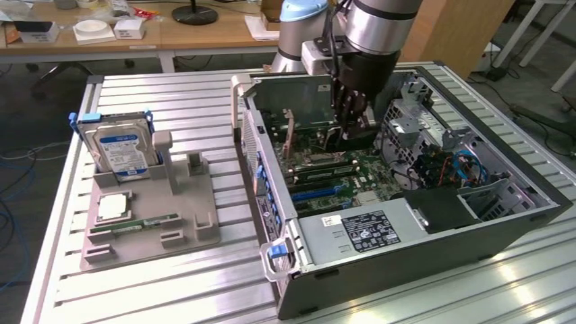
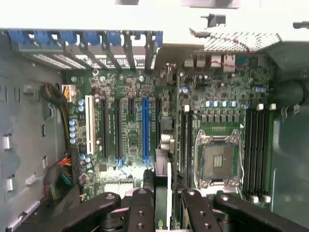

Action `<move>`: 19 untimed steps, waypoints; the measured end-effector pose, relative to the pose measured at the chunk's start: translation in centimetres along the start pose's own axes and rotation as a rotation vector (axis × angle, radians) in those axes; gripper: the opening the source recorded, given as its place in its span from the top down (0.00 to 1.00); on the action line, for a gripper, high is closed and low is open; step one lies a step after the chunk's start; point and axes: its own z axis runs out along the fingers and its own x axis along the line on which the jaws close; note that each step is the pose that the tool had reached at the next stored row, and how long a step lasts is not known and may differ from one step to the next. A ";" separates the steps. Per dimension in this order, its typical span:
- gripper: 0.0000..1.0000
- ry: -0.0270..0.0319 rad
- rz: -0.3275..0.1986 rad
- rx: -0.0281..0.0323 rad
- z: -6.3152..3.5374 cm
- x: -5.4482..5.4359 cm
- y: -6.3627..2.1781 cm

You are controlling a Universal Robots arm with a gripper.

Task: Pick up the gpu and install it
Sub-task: 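Insert the gpu into the slot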

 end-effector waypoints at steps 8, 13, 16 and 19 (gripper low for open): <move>0.74 -0.0002 0.000 0.0001 0.36 0.0 -1.45; 0.74 -0.0002 0.000 0.0001 0.36 0.0 -1.45; 0.74 -0.0002 0.000 0.0001 0.36 0.0 -1.45; 0.74 -0.0002 0.000 0.0001 0.36 0.0 -1.45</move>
